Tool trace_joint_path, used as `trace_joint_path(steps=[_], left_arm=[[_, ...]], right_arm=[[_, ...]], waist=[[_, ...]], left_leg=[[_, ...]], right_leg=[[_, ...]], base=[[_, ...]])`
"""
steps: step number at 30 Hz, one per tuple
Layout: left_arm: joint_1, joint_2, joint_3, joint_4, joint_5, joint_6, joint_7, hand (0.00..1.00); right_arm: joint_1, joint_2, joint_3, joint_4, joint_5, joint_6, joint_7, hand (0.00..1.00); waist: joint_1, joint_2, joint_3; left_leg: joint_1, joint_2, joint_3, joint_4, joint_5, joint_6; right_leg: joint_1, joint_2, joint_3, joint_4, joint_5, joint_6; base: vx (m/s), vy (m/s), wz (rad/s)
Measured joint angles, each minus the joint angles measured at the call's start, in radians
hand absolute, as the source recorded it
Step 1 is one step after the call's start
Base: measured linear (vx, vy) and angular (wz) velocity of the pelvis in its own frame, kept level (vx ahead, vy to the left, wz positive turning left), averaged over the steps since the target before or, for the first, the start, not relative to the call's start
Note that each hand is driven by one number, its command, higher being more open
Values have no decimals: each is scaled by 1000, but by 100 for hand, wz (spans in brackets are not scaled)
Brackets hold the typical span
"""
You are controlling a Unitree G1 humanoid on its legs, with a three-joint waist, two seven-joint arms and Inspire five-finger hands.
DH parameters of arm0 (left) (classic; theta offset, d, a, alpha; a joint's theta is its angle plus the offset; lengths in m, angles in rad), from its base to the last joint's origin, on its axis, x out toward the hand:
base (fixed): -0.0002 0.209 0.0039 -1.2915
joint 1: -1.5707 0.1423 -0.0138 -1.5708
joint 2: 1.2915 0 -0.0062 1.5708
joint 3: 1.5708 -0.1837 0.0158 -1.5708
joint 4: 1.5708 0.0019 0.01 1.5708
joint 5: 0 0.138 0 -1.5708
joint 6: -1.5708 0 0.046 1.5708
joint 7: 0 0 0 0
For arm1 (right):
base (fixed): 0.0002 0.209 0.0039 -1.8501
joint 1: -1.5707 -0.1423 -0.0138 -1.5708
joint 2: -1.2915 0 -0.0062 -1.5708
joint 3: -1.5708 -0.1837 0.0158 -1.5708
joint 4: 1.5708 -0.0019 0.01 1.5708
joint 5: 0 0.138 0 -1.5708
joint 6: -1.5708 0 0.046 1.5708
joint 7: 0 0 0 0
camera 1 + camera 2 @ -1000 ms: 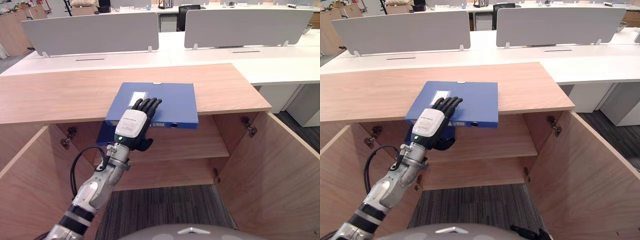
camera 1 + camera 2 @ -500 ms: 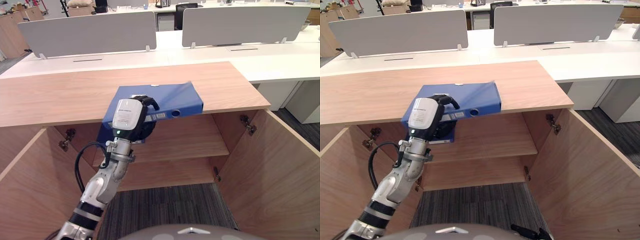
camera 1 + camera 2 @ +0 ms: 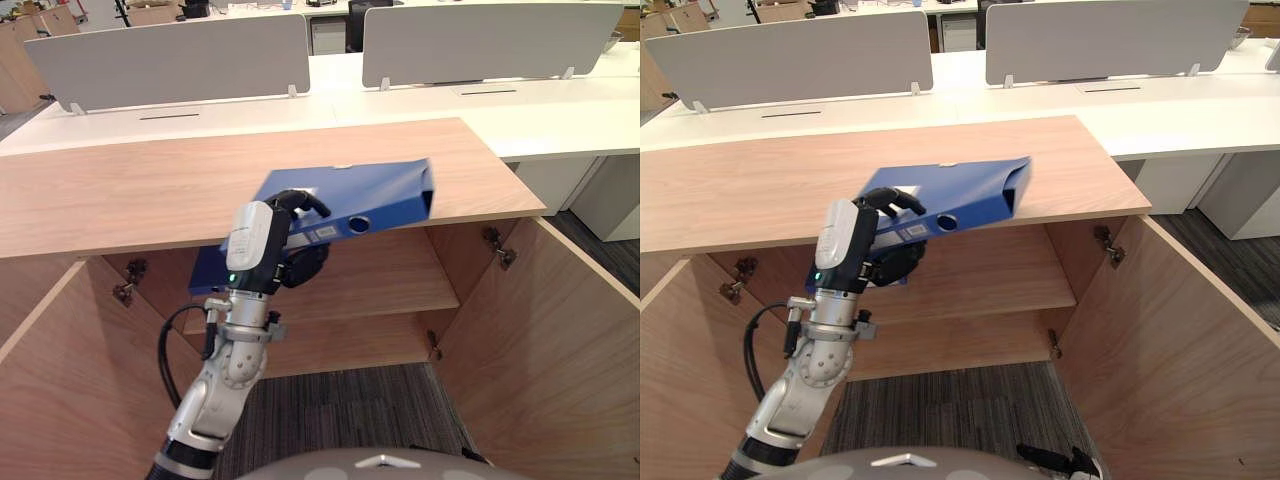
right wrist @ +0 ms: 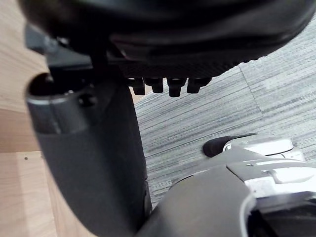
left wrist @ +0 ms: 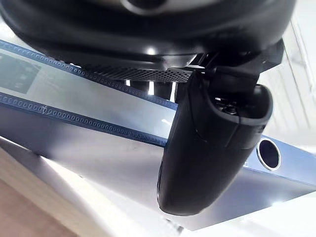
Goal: Walk over to the cabinet, pick up the folder, carry it to the office cabinet, place the folder inside the office cabinet, then close the office cabinet door
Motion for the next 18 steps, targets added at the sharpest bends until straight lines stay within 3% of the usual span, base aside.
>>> trace_joint_path(steps=[3, 10, 18], left_arm=[[0, -23, -59, -40, -151, -14, -13, 0], [7, -54, -83, -80, -489, -18, -45, 0], [47, -82, -65, -208, -855, -31, -165, 0]], right_arm=[[0, -4, 21, -9, 18, -1, -3, 100], [21, 0, 50, -130, 70, -3, -25, 100], [56, 70, 78, -571, 115, -37, -34, 100]], waist=[[0, 5, -3], [-1, 14, -9], [5, 12, -9]], left_leg=[[-14, 3, 1, 23, -8, 0], [-26, 10, 3, 37, -8, 0], [-43, 13, 9, 58, -12, -1]], right_leg=[[-4, 1, 7, 5, 0, 0], [-18, 7, 15, 19, 0, 0], [-40, 8, 24, 42, 0, 1]], base=[[-19, -13, -2], [-26, -14, -2], [-21, -1, -2]])
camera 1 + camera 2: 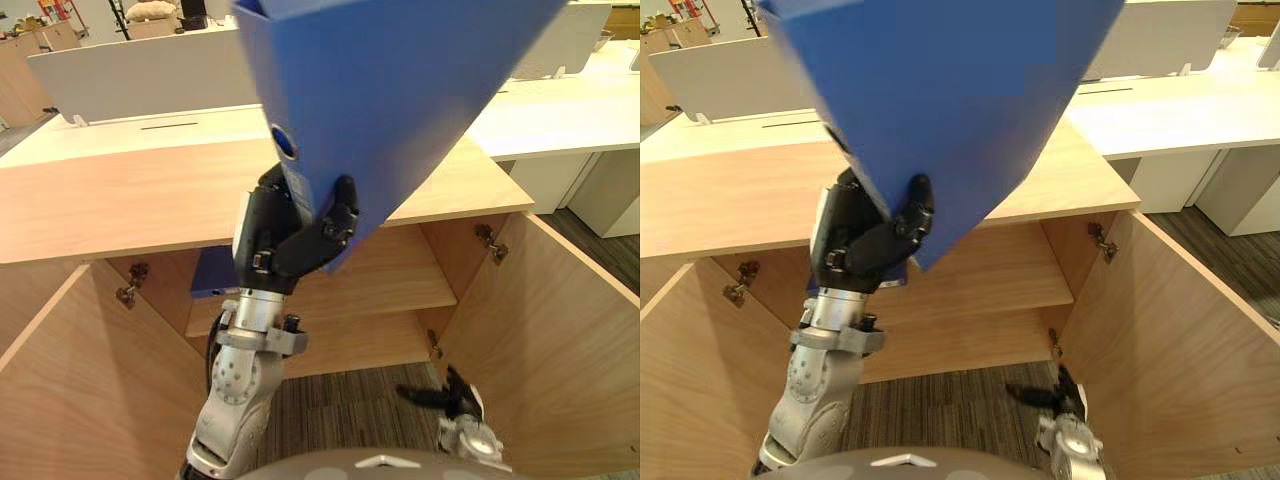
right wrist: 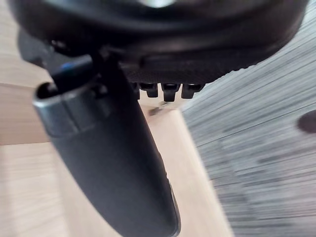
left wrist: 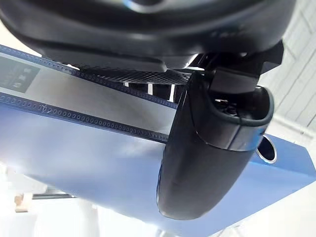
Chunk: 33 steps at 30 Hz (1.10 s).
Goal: Walk over to the cabinet, pick up the folder, carry it to the office cabinet, place the folder inside the office cabinet, then close the office cabinet door
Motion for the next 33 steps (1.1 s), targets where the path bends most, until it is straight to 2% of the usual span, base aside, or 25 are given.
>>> trace_joint_path(steps=[5, 8, 12, 18, 24, 33], left_arm=[[81, -19, 72, -27, -151, -8, -68, 0], [124, -28, 104, -24, -224, 0, -81, 0], [150, -36, 141, 11, -254, 3, -84, 0], [155, -35, 151, 102, -275, 25, -102, 0], [153, -30, 150, 180, -315, 43, -188, 0], [151, 50, 150, 308, -329, 90, -314, 0]], right_arm=[[41, 43, -1, -343, 40, -50, 0, 100], [58, 57, -1, -487, 40, -76, 0, 100], [60, 72, 1, -641, 40, -94, 3, 100], [57, 76, 10, -789, 74, -128, 38, 100], [12, 8, 45, -825, 91, -158, 84, 100], [-116, -131, 78, -797, 148, -157, 197, 100]], waist=[[0, -4, 1], [-1, -10, 5], [-1, -23, 13], [-1, -22, 14], [-2, -22, 14], [-1, -18, 14]], left_leg=[[-3, 1, 5, 5, -3, 0], [-3, 2, 6, 7, -2, 0], [-2, 1, 10, 7, -3, 1], [-2, -4, 14, 7, -6, 5], [-1, -5, 19, 8, -6, 5], [-7, -5, 19, 13, -6, 5]], right_leg=[[-1, 0, 5, 1, 1, 2], [-4, 1, 5, 1, 2, 3], [-5, -1, 9, 0, 3, 5], [-4, -6, 12, -7, 7, 12], [-4, -6, 18, -7, 10, 16], [-4, -6, 19, -16, 21, 17]], base=[[-20, 2, -2], [0, 0, 0], [1, 5, -2], [0, 3, -1], [-11, 3, -2], [0, 0, 0]])
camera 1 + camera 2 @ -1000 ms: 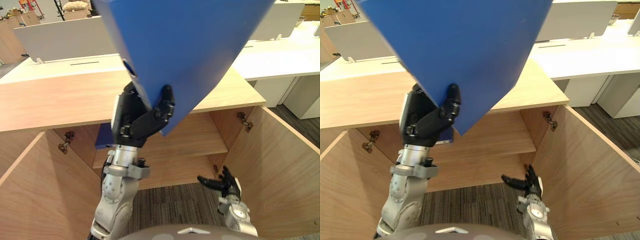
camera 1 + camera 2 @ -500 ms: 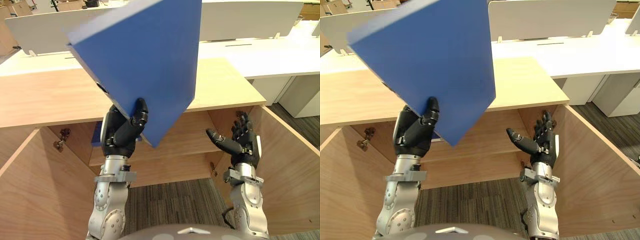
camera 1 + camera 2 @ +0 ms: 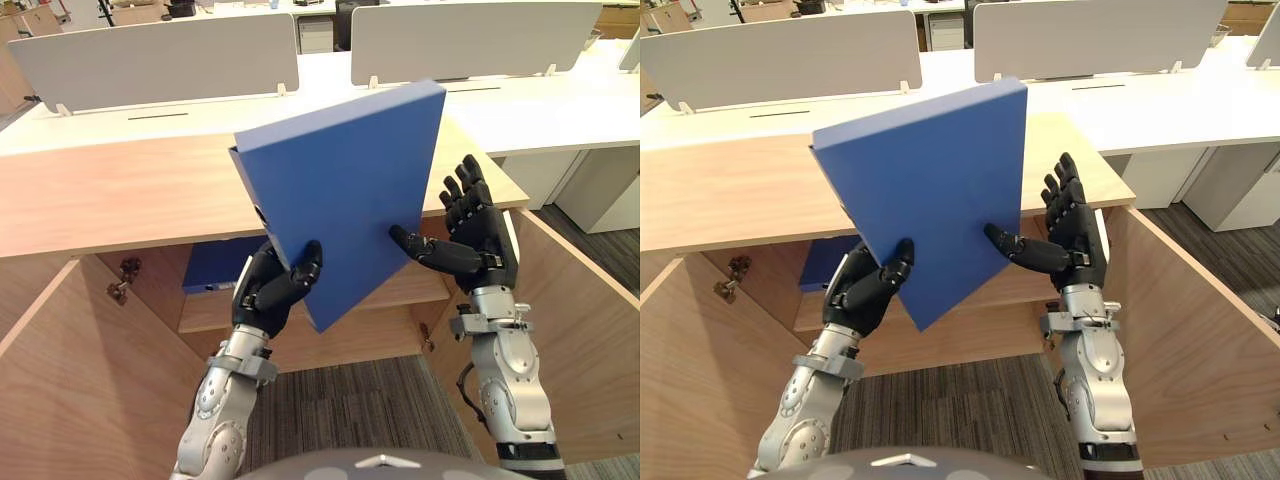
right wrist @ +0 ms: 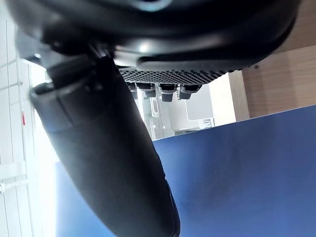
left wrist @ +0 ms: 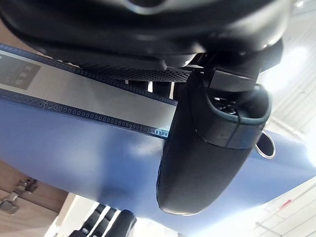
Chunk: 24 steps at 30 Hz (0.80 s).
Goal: Walk over to the cabinet, pick up the folder, carry it to the office cabinet, place the folder inside the office cabinet, then close the office cabinet door
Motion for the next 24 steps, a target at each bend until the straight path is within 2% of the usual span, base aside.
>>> trace_joint_path(steps=[7, 16, 17, 24], left_arm=[[-58, 44, 38, 20, -17, 1, -85, 0], [-117, 73, 61, 38, -42, 1, -127, 0], [-126, 73, 63, 44, -44, 1, -132, 0], [-171, 77, 70, 90, -49, 1, -148, 0]], right_arm=[[-60, -69, 0, 70, 9, 1, 47, 100], [-141, -116, 1, 142, 9, 2, 120, 100], [-152, -127, 8, 156, 9, 3, 131, 0], [-184, -178, 61, 204, 8, 17, 177, 0]], waist=[[2, 0, 0], [2, 0, 0], [3, 0, 0], [3, 0, 0]], left_leg=[[-4, 0, -3, 2, 0, 0], [-17, -1, -3, 8, 2, 2], [-17, -2, -3, 8, 2, 3], [-18, -4, -3, 8, 4, 5]], right_leg=[[0, 0, -2, -1, 2, 0], [-7, -1, -1, -9, 14, 0], [-7, -2, -1, -10, 15, 1], [-8, -3, -1, -10, 17, 0]], base=[[0, 0, 0], [0, 0, 0], [0, 0, 0], [0, 0, 0]])
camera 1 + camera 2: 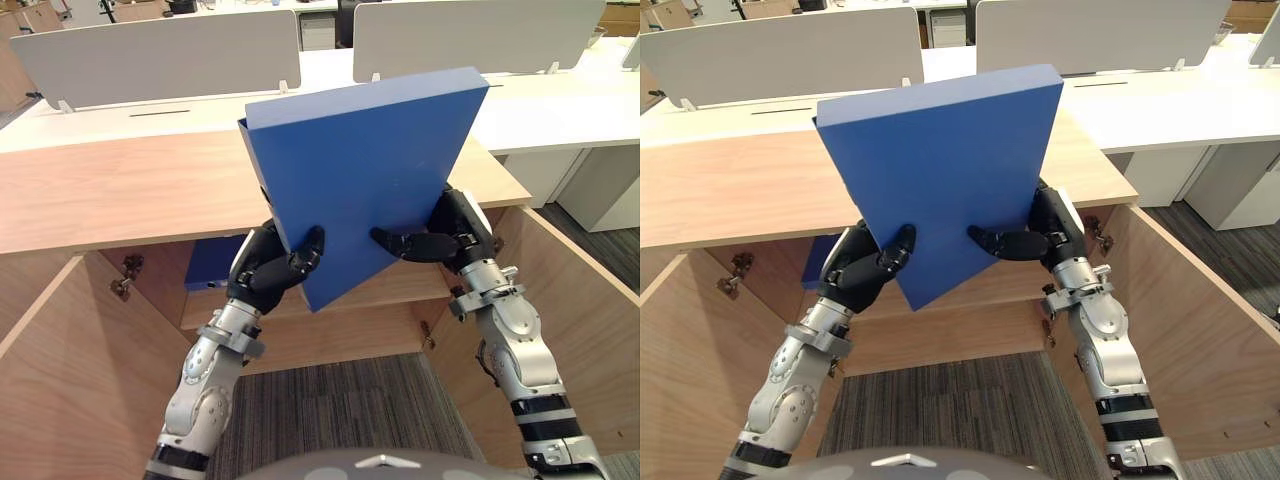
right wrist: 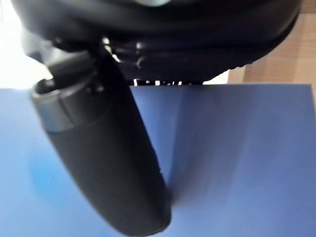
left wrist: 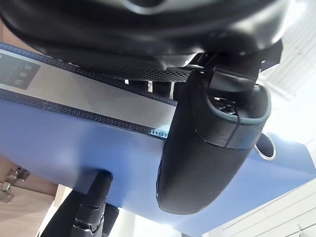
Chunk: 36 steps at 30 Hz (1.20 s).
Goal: Walk over to the cabinet, pick up the folder, carry it to the office cabinet, place the folder inside the office cabinet, then close the office cabinet door
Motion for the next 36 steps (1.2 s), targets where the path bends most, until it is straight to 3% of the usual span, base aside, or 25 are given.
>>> trace_joint_path(steps=[6, 13, 14, 27, 36], left_arm=[[-2, 15, 22, 25, -1, -1, 6, 0], [-6, -18, 52, 52, 35, -9, 61, 0], [-4, -26, 47, 56, 46, -9, 68, 100], [-4, -149, 113, 45, 226, -48, 150, 100], [51, -259, 294, -68, 379, -120, 334, 100]], right_arm=[[-12, -41, 16, 25, 1, 14, 24, 0], [-12, -6, 34, 22, 0, 18, 70, 0], [-12, 13, 49, 18, -1, 18, 70, 0], [-12, 177, 9, 12, -43, 24, -37, 0], [17, 246, -61, -91, -43, 21, -101, 0]], waist=[[2, 0, 0], [2, -1, 0], [3, -2, 0], [11, -6, -1], [14, -6, -1]], left_leg=[[-3, 0, -1, 0, 0, 0], [-5, -1, -3, -2, 2, 1], [-5, -1, -4, -3, 4, 1], [-3, -4, -17, -30, 21, 1], [-9, -2, -33, -32, 21, 1]], right_leg=[[-2, 0, 0, -2, 1, -2], [-2, 0, -2, -3, 3, -4], [-2, 0, -3, -3, 3, -4], [-4, 0, -14, -7, 3, -5], [1, 0, -30, -14, 3, -4]], base=[[0, 0, 0], [0, 0, 0], [0, 0, 0], [-4, -2, 2], [2, -6, 6]])
